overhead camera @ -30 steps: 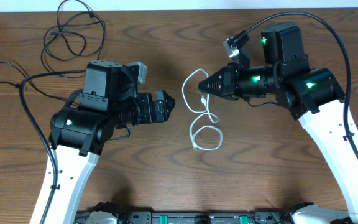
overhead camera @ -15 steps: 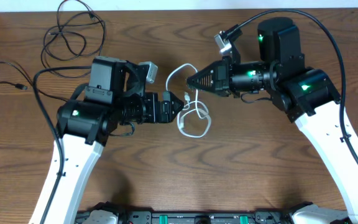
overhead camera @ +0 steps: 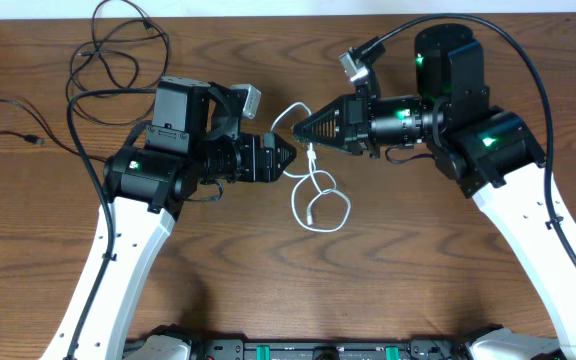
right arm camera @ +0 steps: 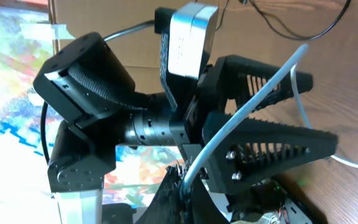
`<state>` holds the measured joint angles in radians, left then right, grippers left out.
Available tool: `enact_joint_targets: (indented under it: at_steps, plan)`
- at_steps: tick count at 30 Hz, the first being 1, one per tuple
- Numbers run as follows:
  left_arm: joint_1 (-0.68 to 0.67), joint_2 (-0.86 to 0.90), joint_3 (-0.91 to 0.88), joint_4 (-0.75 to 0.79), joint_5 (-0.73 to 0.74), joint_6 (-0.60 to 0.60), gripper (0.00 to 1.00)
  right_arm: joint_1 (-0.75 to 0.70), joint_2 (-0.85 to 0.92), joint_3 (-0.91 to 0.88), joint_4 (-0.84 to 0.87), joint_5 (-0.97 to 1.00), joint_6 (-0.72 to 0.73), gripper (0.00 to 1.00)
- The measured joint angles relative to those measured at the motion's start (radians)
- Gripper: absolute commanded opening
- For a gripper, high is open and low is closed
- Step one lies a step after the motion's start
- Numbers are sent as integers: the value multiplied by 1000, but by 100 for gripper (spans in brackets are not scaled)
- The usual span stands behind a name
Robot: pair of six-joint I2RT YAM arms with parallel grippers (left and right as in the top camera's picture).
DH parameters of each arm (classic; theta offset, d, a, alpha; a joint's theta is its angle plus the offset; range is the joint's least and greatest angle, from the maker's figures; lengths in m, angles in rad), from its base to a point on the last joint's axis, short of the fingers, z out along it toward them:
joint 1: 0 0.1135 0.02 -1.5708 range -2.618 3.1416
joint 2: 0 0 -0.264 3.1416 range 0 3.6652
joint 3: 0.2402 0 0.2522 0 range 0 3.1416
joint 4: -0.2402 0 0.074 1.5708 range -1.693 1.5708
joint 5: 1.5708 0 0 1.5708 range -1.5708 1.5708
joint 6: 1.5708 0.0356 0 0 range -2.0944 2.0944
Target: Untangle cables
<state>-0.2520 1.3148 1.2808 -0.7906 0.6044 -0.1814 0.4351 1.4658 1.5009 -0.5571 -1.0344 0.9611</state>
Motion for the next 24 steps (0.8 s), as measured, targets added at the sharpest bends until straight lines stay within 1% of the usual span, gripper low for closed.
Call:
enact_joint_targets:
  at_steps: [6,10,14,19,22,24]
  plan:
    - [0,0,0,4,0,0,80,3,0,0,-2,0,-5,1]
    - [3,0,0,4,0,-2,80,3,0,2,-72,60,-14,2]
    - [40,-13,0,-28,-16,-18,80,6,0,2,-192,217,-33,1]
    - [137,-24,-1,-158,-144,-119,80,8,0,2,-368,502,-45,1]
    - [190,-24,-1,-218,-198,-160,81,7,0,2,-418,637,-48,2]
    - [200,-24,-1,-249,-214,-173,81,8,0,2,-420,682,-43,2]
